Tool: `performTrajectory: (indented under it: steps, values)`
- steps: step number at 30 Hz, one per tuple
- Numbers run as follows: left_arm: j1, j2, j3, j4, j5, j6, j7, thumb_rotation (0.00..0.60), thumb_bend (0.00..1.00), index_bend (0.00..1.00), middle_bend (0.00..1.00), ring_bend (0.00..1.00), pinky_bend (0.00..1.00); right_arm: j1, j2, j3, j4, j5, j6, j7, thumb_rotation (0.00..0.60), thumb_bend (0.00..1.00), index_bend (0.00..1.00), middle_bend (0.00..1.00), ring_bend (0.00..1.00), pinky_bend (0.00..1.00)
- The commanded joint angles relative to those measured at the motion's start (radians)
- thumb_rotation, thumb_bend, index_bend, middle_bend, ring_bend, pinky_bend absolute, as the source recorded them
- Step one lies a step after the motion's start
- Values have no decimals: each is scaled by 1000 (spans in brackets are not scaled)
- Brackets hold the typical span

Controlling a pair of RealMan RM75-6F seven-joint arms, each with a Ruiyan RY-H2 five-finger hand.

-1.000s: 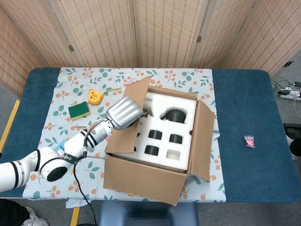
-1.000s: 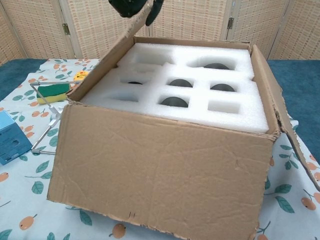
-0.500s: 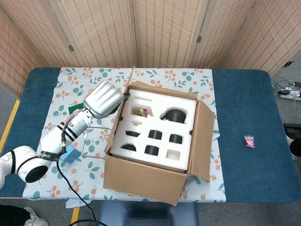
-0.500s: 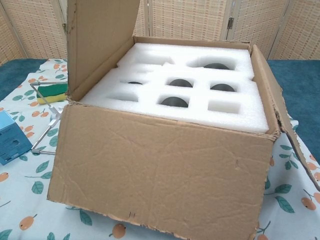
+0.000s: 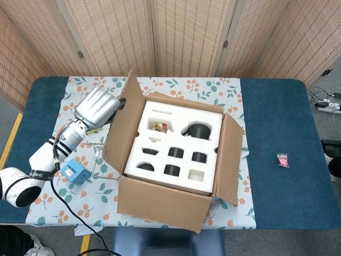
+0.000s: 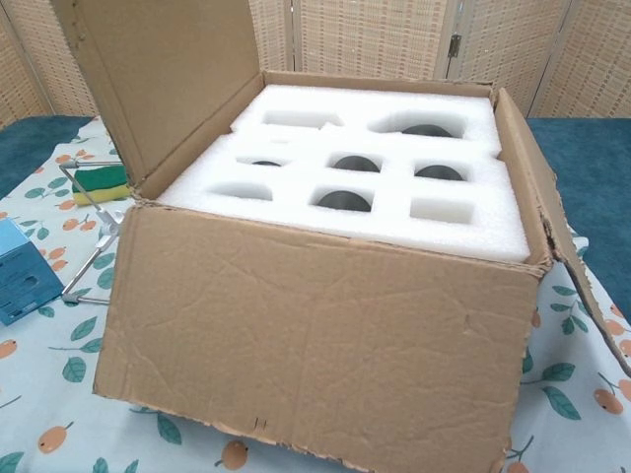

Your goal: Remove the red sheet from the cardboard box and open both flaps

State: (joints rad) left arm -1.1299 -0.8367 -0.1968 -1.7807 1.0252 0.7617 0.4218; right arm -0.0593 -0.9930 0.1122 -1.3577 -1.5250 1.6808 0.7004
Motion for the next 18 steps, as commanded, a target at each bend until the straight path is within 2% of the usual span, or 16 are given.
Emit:
performTrajectory:
  steps: [1,9,11,13,14,15,17,18]
  values:
    - [15,0,15,22,-25,25,41,600,912,487,1000,1000,1000,2,0,-2,-1,-2,-4,-3,255,666,272,0,0,0]
    - [68,-17,59,65,-79,67,103,600,911,473,1000,1000,1000,2,-2,0,-4,2,-4,-14,255,666,272,0,0,0]
    - [99,-30,67,77,-61,89,74,600,911,441,1000,1000,1000,5,-2,2,-6,6,-10,-24,255,667,272,0,0,0]
    - [138,-36,68,80,-30,132,34,600,908,354,994,982,999,10,-4,3,-9,14,-24,-44,255,666,272,0,0,0]
    - [161,-37,70,78,-11,161,15,600,897,315,970,951,983,13,-5,4,-11,21,-33,-56,254,666,272,0,0,0]
    - [196,-35,73,67,10,202,-14,600,867,252,900,865,924,18,-7,6,-15,30,-47,-79,253,666,272,0,0,0]
    - [254,-26,81,40,35,264,-56,600,795,160,694,628,696,24,-8,7,-23,42,-65,-114,255,666,272,0,0,0]
    - [295,-17,89,19,43,307,-76,600,763,127,560,481,526,26,-10,9,-28,48,-72,-132,254,666,272,0,0,0]
